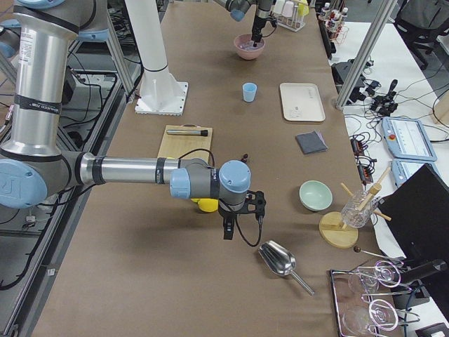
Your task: Put ice and cherries in cup
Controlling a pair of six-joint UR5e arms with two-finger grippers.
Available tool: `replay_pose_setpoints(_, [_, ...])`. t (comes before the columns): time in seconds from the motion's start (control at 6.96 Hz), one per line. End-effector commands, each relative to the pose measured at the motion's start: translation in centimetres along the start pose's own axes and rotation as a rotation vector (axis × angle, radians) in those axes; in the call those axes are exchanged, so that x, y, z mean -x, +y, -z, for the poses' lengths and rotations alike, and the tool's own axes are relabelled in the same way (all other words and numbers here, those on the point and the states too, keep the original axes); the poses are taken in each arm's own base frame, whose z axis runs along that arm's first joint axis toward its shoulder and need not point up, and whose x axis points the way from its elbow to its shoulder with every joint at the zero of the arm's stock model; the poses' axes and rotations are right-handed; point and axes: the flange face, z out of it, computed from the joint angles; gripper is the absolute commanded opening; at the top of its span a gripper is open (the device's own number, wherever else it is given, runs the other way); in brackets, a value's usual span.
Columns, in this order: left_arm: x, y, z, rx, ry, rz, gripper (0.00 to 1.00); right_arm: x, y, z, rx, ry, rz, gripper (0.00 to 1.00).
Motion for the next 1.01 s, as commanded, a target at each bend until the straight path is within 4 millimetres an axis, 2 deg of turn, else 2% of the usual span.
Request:
replay_pose_setpoints(0.0, [0.20,0.02,-0.47,-0.009,-0.019,-0.009,0.78,0.02,0.00,0.00,0.000,-0.002,-0.001,1.00])
replay_pose_setpoints(0.29, [0.37,0.17,-0.75,-0.004,-0.022,-0.008,0.76,0.00,0.00,0.00,0.000,0.000,0.000,1.00])
replay_pose_setpoints(0.43, [0.19,0.14,-0.66,-0.005,-0.020,-0.010,0.65,0.00,0.00,0.00,0.000,0.000,0.000,1.00])
replay_pose_setpoints(0.72, [-0.05,0.38,-0.34,-0.007,-0.014,-0.014,0.20,0.00,0.00,0.00,0.000,0.000,0.000,1.00])
replay_pose_setpoints(0.86, [-0.11,0.44,-0.13,-0.007,-0.011,-0.014,0.07,0.00,0.00,0.00,0.000,0.000,0.000,1.00])
